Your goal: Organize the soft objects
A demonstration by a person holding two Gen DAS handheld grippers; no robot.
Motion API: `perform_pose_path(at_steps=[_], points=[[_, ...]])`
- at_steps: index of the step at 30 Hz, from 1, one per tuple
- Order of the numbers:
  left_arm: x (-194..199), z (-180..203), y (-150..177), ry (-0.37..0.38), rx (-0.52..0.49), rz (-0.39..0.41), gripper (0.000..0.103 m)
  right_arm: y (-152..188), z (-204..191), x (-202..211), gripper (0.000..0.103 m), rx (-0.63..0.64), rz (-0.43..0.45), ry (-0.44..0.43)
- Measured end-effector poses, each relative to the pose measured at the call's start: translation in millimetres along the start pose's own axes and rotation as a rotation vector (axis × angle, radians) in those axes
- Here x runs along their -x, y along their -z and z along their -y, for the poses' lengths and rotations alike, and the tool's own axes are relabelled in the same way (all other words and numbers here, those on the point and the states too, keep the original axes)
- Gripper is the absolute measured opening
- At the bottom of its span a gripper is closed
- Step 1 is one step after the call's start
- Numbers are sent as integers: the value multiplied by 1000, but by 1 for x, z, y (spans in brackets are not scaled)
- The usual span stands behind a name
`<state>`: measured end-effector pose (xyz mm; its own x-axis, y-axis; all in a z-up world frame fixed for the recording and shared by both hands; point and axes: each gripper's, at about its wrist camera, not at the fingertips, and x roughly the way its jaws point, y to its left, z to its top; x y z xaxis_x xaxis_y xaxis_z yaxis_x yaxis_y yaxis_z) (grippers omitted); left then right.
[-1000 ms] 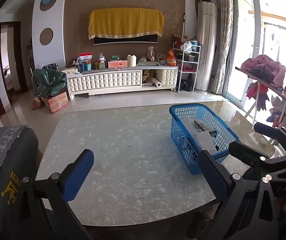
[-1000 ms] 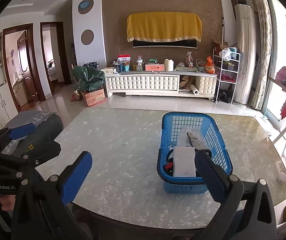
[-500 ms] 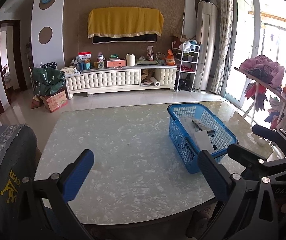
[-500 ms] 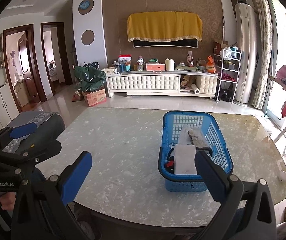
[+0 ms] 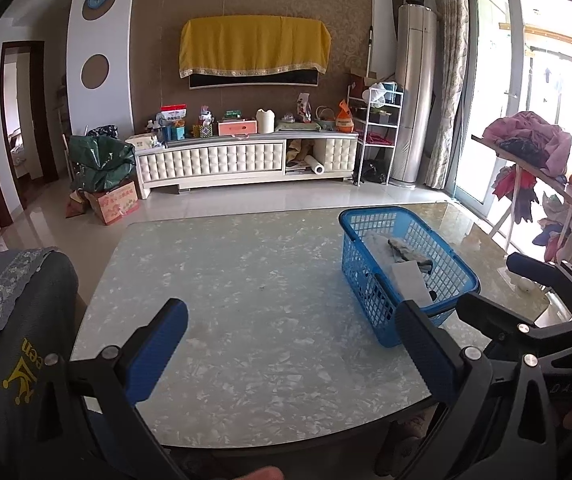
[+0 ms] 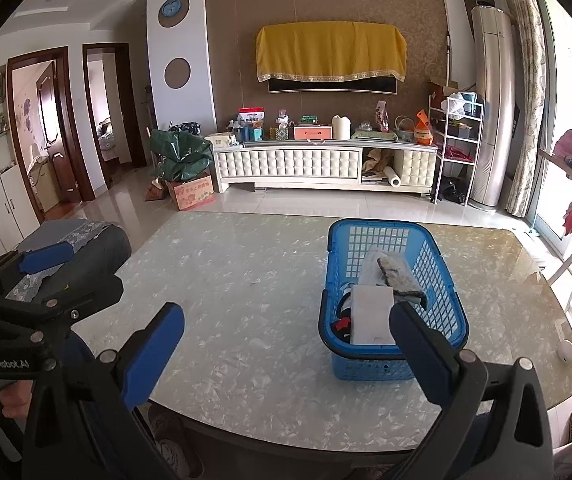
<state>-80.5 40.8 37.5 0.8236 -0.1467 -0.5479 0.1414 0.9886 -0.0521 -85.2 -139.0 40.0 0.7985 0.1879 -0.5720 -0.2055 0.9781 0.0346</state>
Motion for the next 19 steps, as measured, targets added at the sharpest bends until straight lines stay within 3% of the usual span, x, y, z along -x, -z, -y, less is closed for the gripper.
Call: perform_pose_path(at_steps=[19], points=[[1,3,1,4,-8,-6,103,2,2,4,103,-5,-4,9]])
